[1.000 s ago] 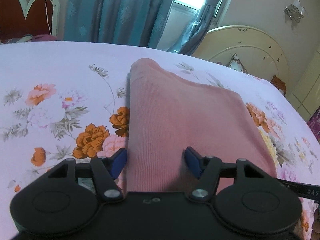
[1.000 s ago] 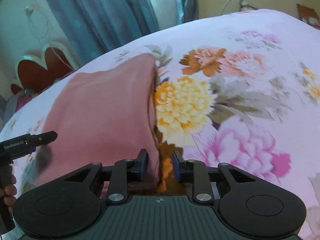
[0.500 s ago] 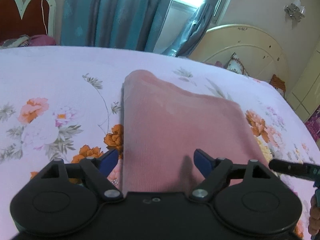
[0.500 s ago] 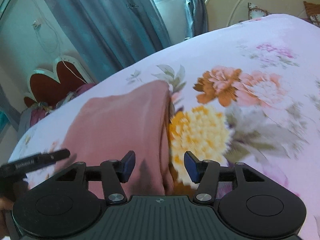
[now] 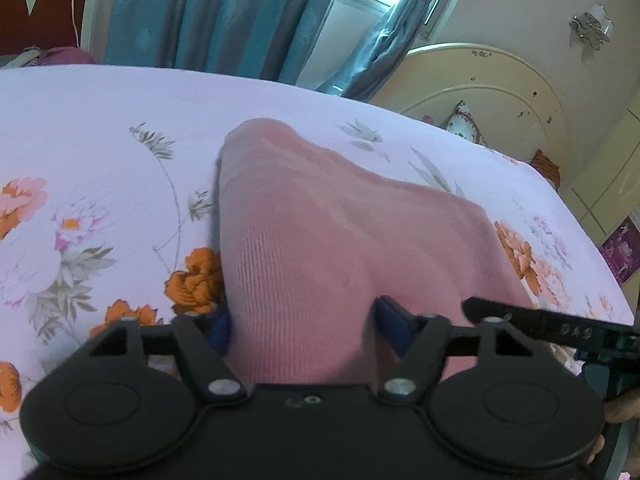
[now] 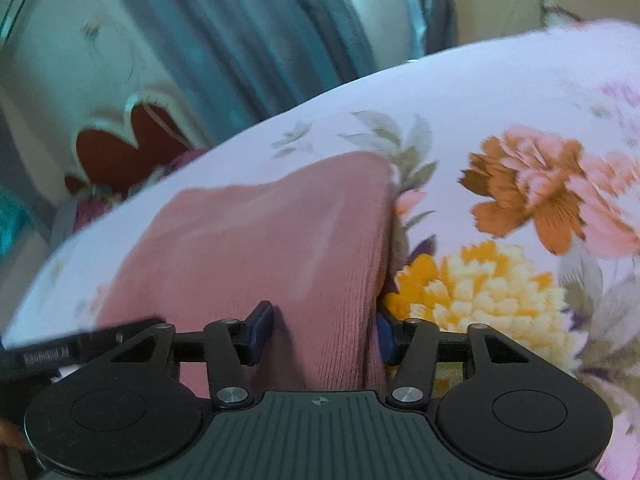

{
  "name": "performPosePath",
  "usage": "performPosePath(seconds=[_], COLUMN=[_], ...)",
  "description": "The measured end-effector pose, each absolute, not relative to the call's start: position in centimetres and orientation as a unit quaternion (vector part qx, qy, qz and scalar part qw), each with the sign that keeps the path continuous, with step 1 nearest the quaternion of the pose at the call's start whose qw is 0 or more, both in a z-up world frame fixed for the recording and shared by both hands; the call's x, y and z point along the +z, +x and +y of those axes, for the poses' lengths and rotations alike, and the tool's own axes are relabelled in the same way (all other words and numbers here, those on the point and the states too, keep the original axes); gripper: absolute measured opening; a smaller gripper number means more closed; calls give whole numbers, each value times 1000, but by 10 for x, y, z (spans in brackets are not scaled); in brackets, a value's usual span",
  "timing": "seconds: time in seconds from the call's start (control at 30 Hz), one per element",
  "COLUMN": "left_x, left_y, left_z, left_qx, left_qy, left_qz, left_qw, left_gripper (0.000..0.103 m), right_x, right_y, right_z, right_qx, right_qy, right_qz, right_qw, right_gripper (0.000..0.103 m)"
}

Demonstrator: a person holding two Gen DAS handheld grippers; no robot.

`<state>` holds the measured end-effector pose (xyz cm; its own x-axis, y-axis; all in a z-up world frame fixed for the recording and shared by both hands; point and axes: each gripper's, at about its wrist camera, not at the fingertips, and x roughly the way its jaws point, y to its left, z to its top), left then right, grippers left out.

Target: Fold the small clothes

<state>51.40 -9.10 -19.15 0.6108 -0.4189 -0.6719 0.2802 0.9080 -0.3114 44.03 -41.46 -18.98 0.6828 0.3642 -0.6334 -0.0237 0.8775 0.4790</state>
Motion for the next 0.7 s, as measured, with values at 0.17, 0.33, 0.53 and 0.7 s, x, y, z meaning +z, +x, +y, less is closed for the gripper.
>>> performPosePath(seconds=[0.17,0.33,0.53,0.7], left_x=[-183,-170,-147,-125], left_y=[509,506,492,477], left_z=[-97,-100,-99,-83], left_qx=[-193,-187,-198,-198], left_qy=[-67,-58,-49,-49], left_qz=[383,375,358,344], left_qw=[901,906,911,917], left_gripper=[44,33,31,31], right_x=[-192,-183,-157,-129], right_y=[443,440,432,424], right_z=[-418,-418,-412,-388], right_qx=[111,109,125,148], right_qy=[238,270,279,276], right_qz=[390,381,357,341], right_qw=[883,878,883,886], right_gripper=[23,20,19,19])
